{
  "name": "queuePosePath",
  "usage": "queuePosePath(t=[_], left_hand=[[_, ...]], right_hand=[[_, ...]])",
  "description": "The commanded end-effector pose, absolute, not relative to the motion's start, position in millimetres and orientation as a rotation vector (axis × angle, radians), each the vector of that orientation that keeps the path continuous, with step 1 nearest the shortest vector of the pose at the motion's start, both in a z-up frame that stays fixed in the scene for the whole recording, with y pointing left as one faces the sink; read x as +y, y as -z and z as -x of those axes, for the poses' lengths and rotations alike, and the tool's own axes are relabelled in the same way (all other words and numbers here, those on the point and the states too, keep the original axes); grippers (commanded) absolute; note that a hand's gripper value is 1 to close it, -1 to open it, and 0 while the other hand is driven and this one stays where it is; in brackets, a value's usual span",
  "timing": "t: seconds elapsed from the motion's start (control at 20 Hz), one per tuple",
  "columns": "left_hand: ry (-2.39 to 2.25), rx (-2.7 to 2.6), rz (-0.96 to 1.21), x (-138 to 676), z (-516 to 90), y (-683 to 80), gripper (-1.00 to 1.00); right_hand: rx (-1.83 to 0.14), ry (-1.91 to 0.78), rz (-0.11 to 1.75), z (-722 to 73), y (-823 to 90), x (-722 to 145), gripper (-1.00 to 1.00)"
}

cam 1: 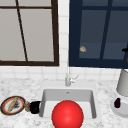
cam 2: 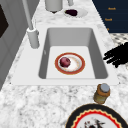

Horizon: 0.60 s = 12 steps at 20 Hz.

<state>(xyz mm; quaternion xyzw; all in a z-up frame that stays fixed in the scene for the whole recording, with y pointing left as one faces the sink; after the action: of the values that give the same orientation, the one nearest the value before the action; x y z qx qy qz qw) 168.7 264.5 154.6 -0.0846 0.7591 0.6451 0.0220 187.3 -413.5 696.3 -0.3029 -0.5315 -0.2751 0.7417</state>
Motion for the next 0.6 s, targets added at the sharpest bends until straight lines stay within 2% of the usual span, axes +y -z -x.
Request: queuePosePath(t=[0.0, 0.2, 0.55], left_hand=[[-1.999, 2.352, 0.262, 264.5, -168.7, -154.6, 0.0], [-1.999, 2.352, 0.262, 264.5, -168.7, -154.6, 0.0], [-1.999, 2.352, 0.262, 264.5, -168.7, -154.6, 0.0]], right_hand=[[-1.115, 0.623, 0.677, -184.7, -673.9, -412.4, -1.0], [-1.127, 0.625, 0.655, -198.6, -662.8, -411.5, -1.0], [-1.014, 0.644, 0.615, -247.9, -631.0, -422.3, -1.0]])
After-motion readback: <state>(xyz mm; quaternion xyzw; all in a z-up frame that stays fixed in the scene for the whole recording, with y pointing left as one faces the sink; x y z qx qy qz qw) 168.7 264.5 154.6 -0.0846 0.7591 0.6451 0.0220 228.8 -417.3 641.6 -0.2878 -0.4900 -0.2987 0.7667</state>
